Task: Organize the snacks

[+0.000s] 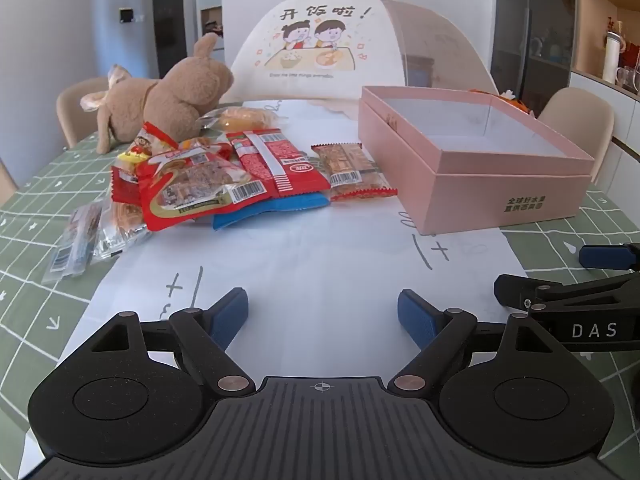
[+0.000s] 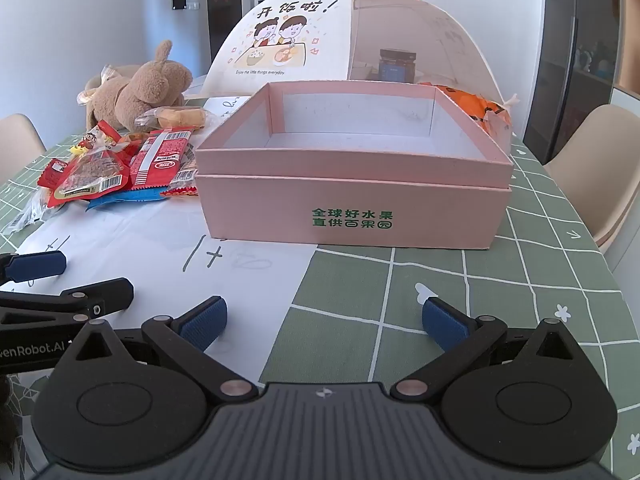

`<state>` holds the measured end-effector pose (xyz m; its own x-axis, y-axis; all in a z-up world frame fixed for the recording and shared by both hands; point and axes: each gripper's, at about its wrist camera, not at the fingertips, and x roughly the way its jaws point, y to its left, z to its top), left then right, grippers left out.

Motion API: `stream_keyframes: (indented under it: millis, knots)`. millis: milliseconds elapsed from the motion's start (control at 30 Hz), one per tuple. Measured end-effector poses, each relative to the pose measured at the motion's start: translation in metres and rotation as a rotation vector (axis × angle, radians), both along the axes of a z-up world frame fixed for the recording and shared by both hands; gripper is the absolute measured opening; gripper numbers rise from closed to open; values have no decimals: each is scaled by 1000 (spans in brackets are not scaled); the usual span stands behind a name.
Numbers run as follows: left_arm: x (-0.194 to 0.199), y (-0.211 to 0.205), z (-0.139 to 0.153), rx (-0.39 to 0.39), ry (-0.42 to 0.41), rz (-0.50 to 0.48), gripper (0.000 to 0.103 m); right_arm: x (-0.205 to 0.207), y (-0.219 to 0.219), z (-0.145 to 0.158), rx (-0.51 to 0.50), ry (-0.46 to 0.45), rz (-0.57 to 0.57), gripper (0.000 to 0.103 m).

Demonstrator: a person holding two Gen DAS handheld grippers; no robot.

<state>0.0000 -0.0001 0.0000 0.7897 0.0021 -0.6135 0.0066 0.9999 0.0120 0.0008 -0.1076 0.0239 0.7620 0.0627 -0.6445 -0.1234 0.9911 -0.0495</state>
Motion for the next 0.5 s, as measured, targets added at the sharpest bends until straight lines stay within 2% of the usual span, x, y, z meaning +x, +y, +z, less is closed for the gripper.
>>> stream_keyframes:
  millis: [500]
  knots:
    - [0,0,0,0,1,0,87,0,0,0,1,0,0,103]
